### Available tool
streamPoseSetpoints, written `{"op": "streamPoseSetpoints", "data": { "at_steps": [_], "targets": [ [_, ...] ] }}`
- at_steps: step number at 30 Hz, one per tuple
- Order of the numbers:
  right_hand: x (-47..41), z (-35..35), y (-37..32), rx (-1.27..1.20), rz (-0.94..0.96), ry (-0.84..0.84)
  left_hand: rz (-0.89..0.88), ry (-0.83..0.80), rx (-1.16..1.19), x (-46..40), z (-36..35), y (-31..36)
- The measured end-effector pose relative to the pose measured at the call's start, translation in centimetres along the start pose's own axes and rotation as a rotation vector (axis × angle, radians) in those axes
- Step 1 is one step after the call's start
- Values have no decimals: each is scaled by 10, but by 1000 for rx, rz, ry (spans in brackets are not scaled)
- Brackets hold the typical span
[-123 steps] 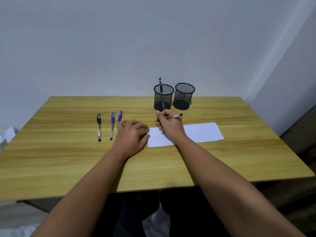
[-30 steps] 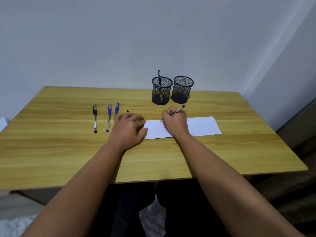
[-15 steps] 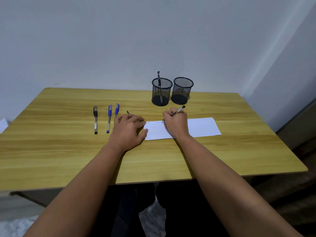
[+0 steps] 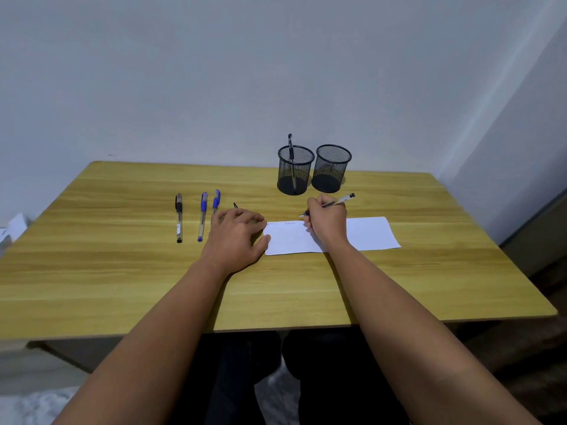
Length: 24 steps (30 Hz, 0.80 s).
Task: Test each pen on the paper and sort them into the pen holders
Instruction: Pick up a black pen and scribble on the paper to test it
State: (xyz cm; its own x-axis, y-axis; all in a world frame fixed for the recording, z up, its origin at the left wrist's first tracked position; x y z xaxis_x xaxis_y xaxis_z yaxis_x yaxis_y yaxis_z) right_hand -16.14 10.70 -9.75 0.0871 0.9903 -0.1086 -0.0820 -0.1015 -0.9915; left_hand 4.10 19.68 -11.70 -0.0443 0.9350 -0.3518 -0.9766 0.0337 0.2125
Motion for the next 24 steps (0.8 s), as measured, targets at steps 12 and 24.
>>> {"op": "streamPoseSetpoints", "data": {
  "at_steps": [12,24],
  "targets": [
    [-8,-2,-37,-100,115,-69,150,90,209,-23,27,-15],
    [-1,-6,-34,-161,-50,-224,148,-181,-143,-47,31,-38]
  ]
}}
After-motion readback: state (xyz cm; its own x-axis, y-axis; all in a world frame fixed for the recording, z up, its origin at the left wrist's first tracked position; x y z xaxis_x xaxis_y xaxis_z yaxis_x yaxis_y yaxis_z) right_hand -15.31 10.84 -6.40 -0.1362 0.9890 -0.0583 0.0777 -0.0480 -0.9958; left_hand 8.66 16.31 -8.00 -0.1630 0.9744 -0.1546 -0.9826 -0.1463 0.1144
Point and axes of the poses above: each hand's wrist, its own x-axis away from the middle knuckle, its own z-axis out of the back of the hand, y = z × x, the point moved 1 cm from there along -x, towards the middle knuckle, and after that the axes turned 8 degrees about z, right-handed, at the moved point
